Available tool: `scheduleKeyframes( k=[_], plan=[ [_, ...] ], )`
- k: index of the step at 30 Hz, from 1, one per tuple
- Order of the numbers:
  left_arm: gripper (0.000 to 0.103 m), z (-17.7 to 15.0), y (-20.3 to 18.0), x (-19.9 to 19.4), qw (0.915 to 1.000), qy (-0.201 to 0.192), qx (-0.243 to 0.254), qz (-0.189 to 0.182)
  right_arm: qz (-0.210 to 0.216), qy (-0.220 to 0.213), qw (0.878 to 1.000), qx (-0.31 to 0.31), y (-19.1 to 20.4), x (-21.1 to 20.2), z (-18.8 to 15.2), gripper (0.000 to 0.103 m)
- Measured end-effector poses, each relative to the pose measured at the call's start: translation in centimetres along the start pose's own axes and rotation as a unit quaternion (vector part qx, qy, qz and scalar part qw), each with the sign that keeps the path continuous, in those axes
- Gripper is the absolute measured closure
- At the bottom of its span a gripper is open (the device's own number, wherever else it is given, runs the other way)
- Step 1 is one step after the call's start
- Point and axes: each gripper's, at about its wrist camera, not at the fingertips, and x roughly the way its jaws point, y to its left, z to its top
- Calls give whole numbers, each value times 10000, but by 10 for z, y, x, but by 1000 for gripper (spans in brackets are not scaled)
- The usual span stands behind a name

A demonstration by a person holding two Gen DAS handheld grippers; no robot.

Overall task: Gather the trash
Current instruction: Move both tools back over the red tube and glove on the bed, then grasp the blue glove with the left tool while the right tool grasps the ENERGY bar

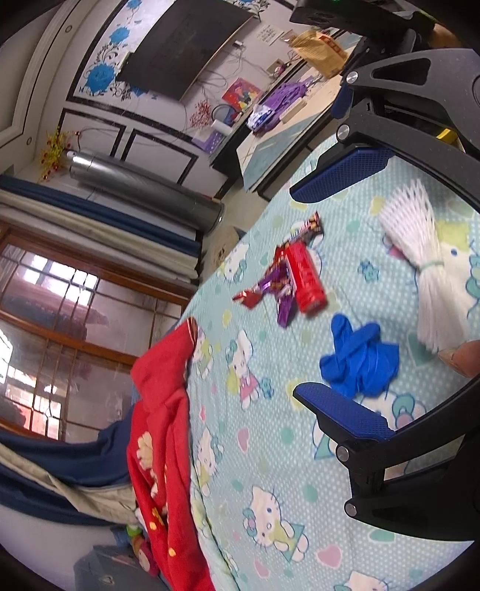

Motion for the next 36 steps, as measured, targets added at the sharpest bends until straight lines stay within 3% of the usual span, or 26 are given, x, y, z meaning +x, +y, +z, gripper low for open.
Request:
scheduleKeyframes(
  k=[15,24,29,31,36],
  plan=[
    [14,-10,37,28,9969,568,-179,507,80,406,9991,-135,12,81,29,30],
    [14,-27,46,50,9934,1048,-394,260,-163,673,9975,-128,-2,120,32,31],
    [22,-35,47,59,9912,1242,-410,213,-128,899,9959,-33,-4,141,33,41],
    [26,-38,49,63,9901,1309,-451,233,-90,1054,9944,-70,-2,150,32,53],
    [39,-42,52,66,9881,1437,-475,279,-62,1183,9929,-89,0,156,32,67]
  ],
)
